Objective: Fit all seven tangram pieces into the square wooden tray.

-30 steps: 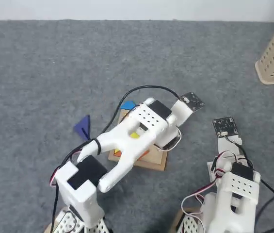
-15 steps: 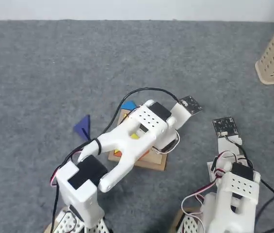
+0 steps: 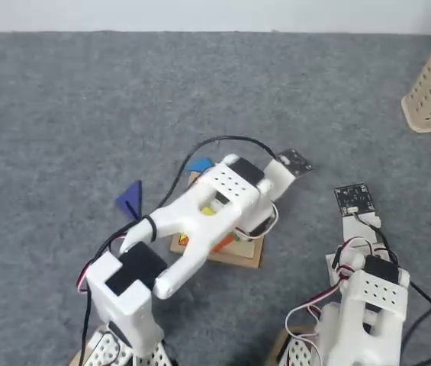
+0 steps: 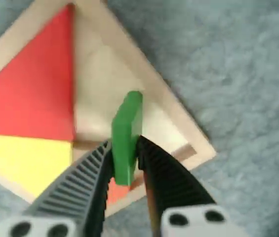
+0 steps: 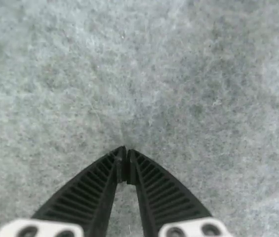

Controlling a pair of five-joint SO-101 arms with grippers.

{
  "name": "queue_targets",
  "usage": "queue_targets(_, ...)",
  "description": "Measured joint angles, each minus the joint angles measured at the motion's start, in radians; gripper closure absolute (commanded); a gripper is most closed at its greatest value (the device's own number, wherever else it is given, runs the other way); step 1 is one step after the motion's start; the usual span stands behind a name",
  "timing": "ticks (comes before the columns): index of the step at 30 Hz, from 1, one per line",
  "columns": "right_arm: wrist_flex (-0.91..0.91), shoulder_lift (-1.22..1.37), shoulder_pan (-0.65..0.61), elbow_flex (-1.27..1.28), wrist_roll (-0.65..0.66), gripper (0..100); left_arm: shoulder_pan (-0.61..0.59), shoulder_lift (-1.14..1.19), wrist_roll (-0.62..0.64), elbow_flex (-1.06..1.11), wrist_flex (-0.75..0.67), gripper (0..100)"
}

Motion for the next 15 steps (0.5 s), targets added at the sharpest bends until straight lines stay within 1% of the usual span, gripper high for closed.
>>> queue_targets(5, 0.000, 0.000, 0.000, 0.000, 0.000, 99.2, -0.069, 0.000, -0.011, -0.012, 0.014, 93)
queue_targets(8, 0.000, 0.000, 0.000, 0.000, 0.000, 99.2, -0.100, 0.000, -0.032, -0.049, 0.055, 93)
queue_targets(15, 0.000, 0.000, 0.000, 0.000, 0.000, 99.2, -0.101, 0.000, -0.035, -0.075, 0.101, 93)
